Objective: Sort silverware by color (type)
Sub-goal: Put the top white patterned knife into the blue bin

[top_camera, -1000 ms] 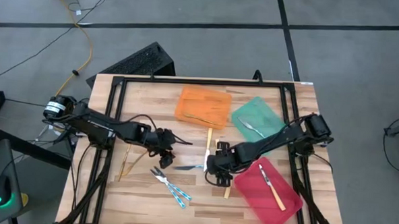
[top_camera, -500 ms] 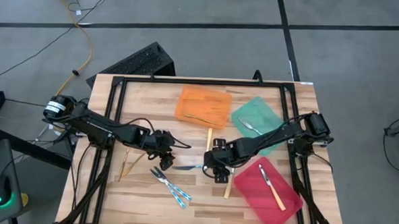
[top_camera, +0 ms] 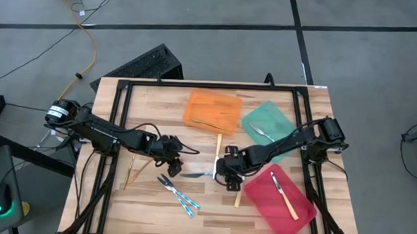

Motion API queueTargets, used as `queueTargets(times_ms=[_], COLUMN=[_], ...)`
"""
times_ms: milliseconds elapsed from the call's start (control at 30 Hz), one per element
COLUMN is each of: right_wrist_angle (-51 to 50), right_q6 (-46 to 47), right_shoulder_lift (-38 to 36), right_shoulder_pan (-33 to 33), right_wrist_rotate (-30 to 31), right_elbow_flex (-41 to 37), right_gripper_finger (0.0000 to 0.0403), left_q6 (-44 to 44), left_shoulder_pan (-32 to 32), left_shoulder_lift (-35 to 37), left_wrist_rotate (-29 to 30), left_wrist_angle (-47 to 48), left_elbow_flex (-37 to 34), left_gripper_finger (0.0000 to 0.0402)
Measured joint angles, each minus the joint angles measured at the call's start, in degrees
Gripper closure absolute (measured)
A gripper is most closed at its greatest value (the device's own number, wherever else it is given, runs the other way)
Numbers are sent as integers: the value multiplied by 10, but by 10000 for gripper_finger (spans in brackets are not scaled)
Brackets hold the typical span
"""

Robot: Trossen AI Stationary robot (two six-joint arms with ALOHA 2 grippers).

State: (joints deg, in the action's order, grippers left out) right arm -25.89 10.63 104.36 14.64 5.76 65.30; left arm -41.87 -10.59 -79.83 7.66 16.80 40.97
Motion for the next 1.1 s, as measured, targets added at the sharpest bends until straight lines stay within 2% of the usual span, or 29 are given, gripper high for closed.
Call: queueTargets(times_ms=[133,300,667,800,1100], right_wrist_angle=[35,26,-25,-27,-35], right_q6=[-1,-1,58,77,103], right_shoulder_lift=[18,40,68,68,69], right_shoulder_pan=[3,4,12,18,17], right_wrist_rotate=[0,-4,-11,6,9], right_elbow_flex=[2,2,6,5,5], right_gripper_finger=[172,172,188,218,332], left_q6=[13,16,-44,-45,-64], left_shoulder_pan=[0,0,0,0,0], left_shoulder_lift=[0,0,0,0,0], left_wrist_rotate=[10,32,31,31,32], left_wrist_angle=[0,2,-5,-4,-4], left_elbow_flex=[0,0,0,0,0], left_gripper_finger=[201,201,201,201,201])
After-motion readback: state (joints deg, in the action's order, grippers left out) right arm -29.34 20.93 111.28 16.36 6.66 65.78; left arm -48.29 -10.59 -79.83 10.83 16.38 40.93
